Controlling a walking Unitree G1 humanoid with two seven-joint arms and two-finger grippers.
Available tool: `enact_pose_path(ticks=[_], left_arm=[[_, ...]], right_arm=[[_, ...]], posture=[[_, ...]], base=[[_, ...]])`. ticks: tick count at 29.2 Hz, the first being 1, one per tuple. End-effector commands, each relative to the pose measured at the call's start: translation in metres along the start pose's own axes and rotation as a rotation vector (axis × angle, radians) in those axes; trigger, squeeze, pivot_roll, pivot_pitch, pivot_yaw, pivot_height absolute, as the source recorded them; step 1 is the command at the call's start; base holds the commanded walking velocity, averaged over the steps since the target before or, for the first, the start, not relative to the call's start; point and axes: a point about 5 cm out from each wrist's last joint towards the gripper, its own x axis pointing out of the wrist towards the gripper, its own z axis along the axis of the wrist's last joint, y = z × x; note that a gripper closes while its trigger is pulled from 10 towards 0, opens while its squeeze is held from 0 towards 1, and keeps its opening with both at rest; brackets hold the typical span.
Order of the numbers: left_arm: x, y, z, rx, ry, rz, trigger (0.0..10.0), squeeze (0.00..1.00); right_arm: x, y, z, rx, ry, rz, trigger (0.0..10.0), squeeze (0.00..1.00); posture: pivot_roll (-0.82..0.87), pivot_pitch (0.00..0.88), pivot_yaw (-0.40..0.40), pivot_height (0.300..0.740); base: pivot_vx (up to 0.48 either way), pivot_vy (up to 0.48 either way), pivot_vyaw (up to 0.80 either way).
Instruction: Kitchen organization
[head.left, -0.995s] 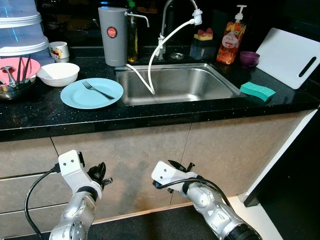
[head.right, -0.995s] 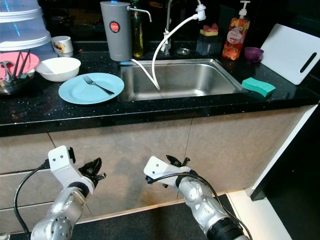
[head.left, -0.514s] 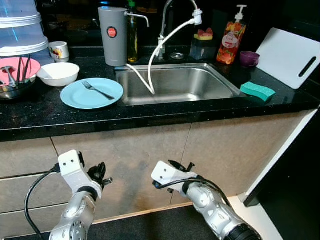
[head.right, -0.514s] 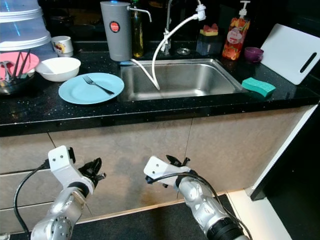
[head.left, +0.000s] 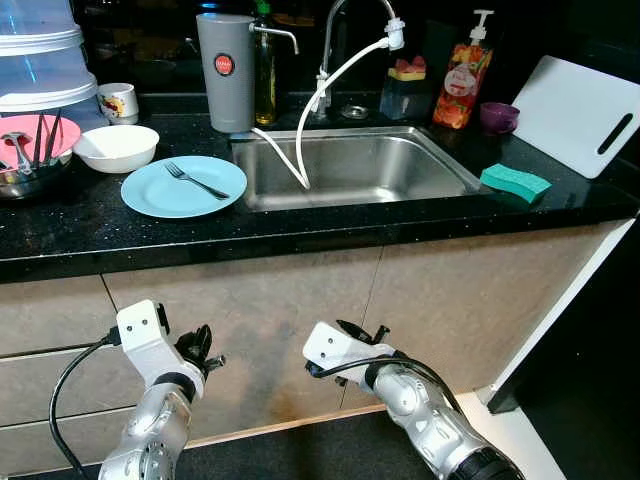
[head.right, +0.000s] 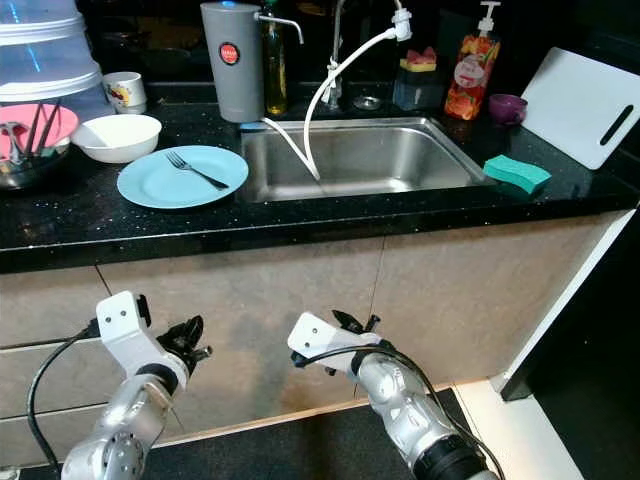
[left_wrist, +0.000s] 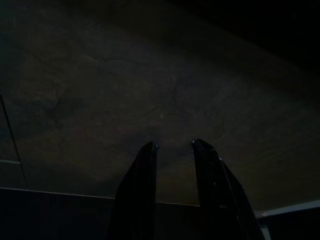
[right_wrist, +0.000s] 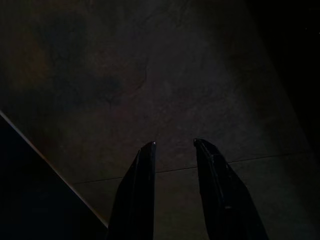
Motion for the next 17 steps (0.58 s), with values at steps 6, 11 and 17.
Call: enact_pose_path(ticks=[6, 11, 17], left_arm=[[0.0010, -0.0036, -0.0047, 0.010, 0.022, -0.026, 10.0, 0.00], [0.0017, -0.0053, -0.0058, 0.007, 0.024, -0.031, 10.0, 0.00], [0.0025, -0.0055, -0.0053, 0.012, 0.022, -0.037, 10.0, 0.00]], right_arm=[[-0.0010, -0.0018, -0.0021, 0.003, 0.006, -0.006, 10.0, 0.00], [-0.0015, -0.0019, -0.0032, 0.004, 0.008, -0.007, 10.0, 0.00], [-0.0015, -0.0019, -0.0027, 0.006, 0.007, -0.007, 10.0, 0.00]], posture=[[-0.17, 0.010, 0.024, 0.740], [-0.18, 0.004, 0.023, 0.740], [-0.18, 0.000, 0.021, 0.740]], base=[[0.000, 0.000, 0.00], [0.000, 0.000, 0.00], [0.000, 0.000, 0.00]])
